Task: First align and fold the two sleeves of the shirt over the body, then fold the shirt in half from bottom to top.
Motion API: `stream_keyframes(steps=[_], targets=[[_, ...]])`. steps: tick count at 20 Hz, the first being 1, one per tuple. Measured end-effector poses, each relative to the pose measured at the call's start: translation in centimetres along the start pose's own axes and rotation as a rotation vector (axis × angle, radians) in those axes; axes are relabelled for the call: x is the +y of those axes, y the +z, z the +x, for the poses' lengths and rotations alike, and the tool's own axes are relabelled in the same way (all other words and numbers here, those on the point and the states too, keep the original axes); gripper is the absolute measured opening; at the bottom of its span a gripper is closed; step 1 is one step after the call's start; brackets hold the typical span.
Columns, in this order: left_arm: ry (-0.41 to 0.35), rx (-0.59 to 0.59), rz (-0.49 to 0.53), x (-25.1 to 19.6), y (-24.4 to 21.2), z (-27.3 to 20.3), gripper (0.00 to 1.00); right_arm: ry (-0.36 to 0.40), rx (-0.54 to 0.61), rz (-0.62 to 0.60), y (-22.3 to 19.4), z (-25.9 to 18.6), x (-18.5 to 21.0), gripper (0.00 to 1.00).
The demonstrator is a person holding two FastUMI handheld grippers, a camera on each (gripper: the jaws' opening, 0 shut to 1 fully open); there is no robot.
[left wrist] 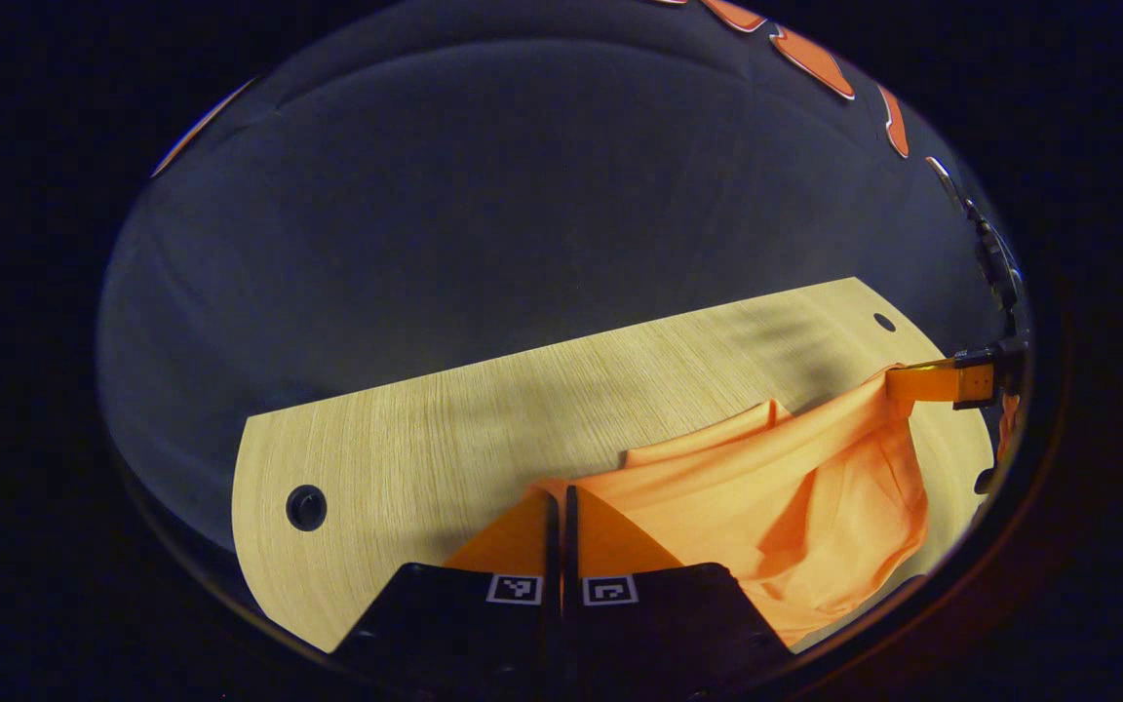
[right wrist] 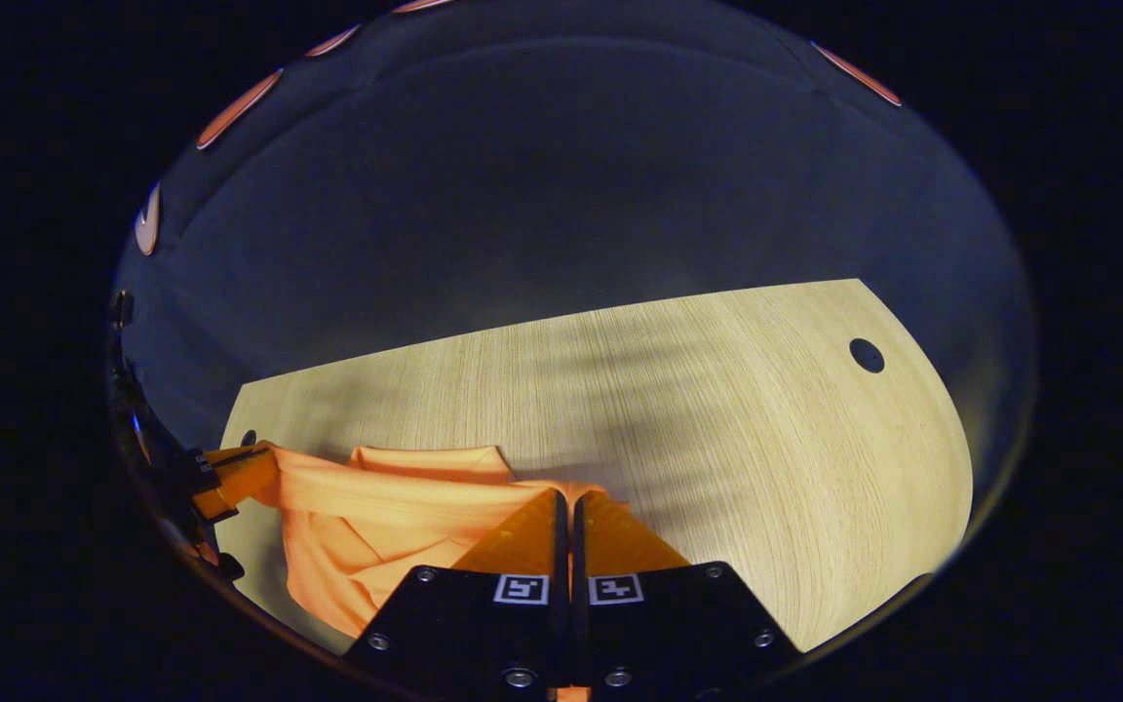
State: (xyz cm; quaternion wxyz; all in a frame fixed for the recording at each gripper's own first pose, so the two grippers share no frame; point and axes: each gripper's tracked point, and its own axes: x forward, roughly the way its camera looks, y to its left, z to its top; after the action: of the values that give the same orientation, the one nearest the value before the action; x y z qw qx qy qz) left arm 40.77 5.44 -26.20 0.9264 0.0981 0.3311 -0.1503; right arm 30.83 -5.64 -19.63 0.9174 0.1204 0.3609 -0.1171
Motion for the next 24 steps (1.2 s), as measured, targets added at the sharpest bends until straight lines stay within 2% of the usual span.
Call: stream_keyframes(steps=[2, 4, 5, 6, 7, 8, 9, 10, 11, 15, 20, 24], targets=[[0.01, 0.009, -0.027, 0.2, -0.4, 0.2, 0.01, 0.005, 0.022, 0.014, -0.6, 0.4, 0.6, 0.02], [0.009, 0.016, -0.05, 0.2, -0.3, 0.2, 0.06, 0.012, 0.027, 0.014, -0.9, 0.4, 0.9, 0.07], [0.008, 0.016, -0.056, 0.2, -0.4, -0.1, 0.15, 0.014, 0.023, 0.013, -0.8, 0.3, 1.0, 0.12], [0.015, 0.017, -0.061, 0.2, -0.3, -0.4, 0.2, 0.021, 0.015, 0.013, -0.7, 0.0, 1.4, 0.18], [0.013, 0.007, -0.07, 0.1, -0.2, -0.3, 0.34, 0.022, 0.004, 0.011, -0.6, -0.3, 1.5, 0.36], [0.015, -0.002, -0.084, 0.0, 0.0, -0.7, 0.48, 0.019, -0.004, 0.009, -0.4, -0.7, 1.5, 0.41], [0.016, -0.013, -0.099, -0.2, 0.3, -1.1, 0.62, 0.018, -0.014, 0.005, -0.3, -1.2, 1.5, 0.74], [0.024, -0.027, -0.113, -0.2, 0.7, -1.8, 0.68, 0.018, -0.026, 0.002, -0.1, -1.8, 1.6, 0.71], [0.029, -0.045, -0.124, 0.1, 0.8, -2.6, 0.8, 0.026, -0.038, 0.001, 0.1, -2.5, 1.8, 0.87], [0.058, -0.122, -0.131, 1.1, 1.9, -6.8, 0.99, 0.05, -0.119, -0.006, -0.3, -6.7, 2.4, 0.91], [0.061, -0.199, -0.149, 1.2, 2.0, -12.4, 0.99, 0.101, -0.224, -0.049, -1.9, -12.7, 4.6, 0.93], [0.062, -0.27, -0.174, 0.7, 1.7, -17.4, 0.99, 0.117, -0.329, -0.077, -1.1, -18.5, 4.8, 0.93]])
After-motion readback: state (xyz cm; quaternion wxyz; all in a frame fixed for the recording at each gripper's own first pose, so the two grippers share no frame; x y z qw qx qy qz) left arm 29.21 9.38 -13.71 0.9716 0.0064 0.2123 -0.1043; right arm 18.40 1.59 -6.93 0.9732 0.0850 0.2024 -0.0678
